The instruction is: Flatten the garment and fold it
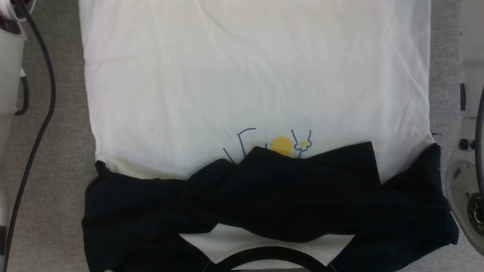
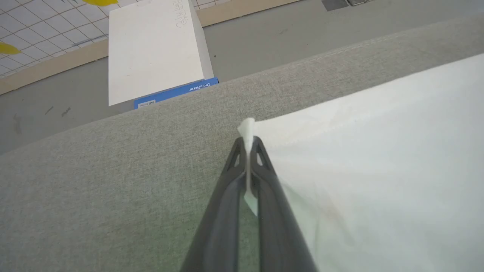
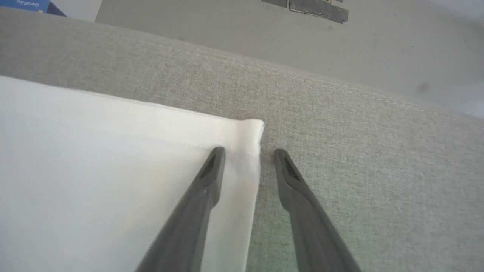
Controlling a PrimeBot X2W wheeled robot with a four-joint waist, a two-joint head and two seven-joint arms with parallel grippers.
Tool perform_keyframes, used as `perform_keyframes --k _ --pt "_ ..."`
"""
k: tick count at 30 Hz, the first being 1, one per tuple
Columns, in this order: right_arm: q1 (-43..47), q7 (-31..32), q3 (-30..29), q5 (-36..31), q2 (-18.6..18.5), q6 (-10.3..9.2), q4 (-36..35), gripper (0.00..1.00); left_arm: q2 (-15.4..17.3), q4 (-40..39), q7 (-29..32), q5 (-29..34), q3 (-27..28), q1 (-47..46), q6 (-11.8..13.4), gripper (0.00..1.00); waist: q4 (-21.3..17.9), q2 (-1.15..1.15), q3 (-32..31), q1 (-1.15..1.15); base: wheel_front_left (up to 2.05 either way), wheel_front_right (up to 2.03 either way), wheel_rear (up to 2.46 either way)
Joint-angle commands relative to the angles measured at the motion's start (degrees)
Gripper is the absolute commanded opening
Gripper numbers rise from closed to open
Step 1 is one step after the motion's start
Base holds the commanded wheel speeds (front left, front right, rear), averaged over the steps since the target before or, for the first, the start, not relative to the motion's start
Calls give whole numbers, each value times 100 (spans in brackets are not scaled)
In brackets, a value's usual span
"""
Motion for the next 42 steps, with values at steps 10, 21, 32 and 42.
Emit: perform_keyframes --k 10,21,32,42 --pt "26 -531 13 -470 -15 -9 -478 0 98 324 -723 188 15 -271 -62 0 -134 0 21 0 0 0 0" --pt "58 -2472 207 -548 -48 -9 -392 0 127 786 -3021 820 34 -547 38 0 -278 0 -258 0 0 0 0" --pt "1061 -3811 1338 527 -588 -9 -520 0 5 914 -4441 454 90 660 -129 0 -74 0 -1290 0 0 0 0" --pt "3908 -4070 2060 2049 -1728 -9 -2750 0 340 -653 -4813 192 -108 3489 181 0 240 0 -2557 0 0 0 0"
